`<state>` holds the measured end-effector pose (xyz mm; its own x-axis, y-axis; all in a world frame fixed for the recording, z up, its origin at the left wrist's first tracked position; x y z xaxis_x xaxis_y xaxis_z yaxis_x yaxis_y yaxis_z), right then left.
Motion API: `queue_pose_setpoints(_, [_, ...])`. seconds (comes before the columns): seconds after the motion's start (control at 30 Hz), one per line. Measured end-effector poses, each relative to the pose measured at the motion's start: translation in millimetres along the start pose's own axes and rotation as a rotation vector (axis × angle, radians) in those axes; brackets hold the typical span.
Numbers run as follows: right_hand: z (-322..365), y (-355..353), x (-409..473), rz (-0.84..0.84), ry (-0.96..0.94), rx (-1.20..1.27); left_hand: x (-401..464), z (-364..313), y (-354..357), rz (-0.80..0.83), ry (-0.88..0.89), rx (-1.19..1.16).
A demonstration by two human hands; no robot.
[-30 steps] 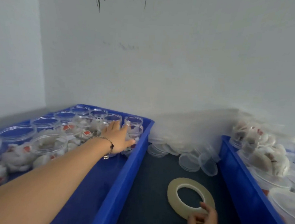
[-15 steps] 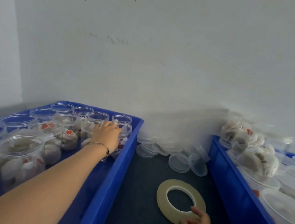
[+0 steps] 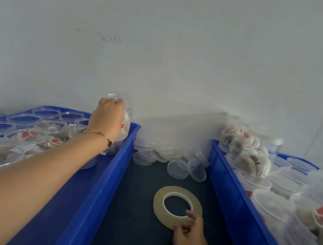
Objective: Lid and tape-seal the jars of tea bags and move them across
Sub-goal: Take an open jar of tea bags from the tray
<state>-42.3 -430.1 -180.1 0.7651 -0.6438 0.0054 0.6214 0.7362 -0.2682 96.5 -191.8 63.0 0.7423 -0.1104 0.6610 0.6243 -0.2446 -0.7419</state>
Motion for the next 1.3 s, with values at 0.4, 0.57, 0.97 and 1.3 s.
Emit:
queue_pose_setpoints(0.4, [3.2,-11.8,-7.3,0.001,0.013,-0.01,-69.8,-110.8,7.0,0.287,0.013,-0.086])
queue_pose_setpoints(0.57, [5.3,-11.6,-12.5,0.02,0.009,0.016,-125.8,-110.9,32.2,0.344,-0.168,-0.062])
queue_pose_setpoints(0.97, [-0.9,-9.8,-5.1,0.028,-0.017,0.025,-186.4,-105.2,25.5,-0.076,-0.017,-0.163])
queue_pose_setpoints(1.3, [65.6,-13.6,70.9,-0.009,-0.233,-0.221,-221.4,-42.5,127.8,0.231,-0.554,-0.934])
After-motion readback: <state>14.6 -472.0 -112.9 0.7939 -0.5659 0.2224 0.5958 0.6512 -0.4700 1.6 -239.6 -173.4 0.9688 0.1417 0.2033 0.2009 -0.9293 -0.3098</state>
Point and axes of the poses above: each hand's wrist, its own x-axis towards the middle knuckle, its own y-axis out of the palm, z = x × y, the point moved 10 cm from there along x, towards the middle knuckle
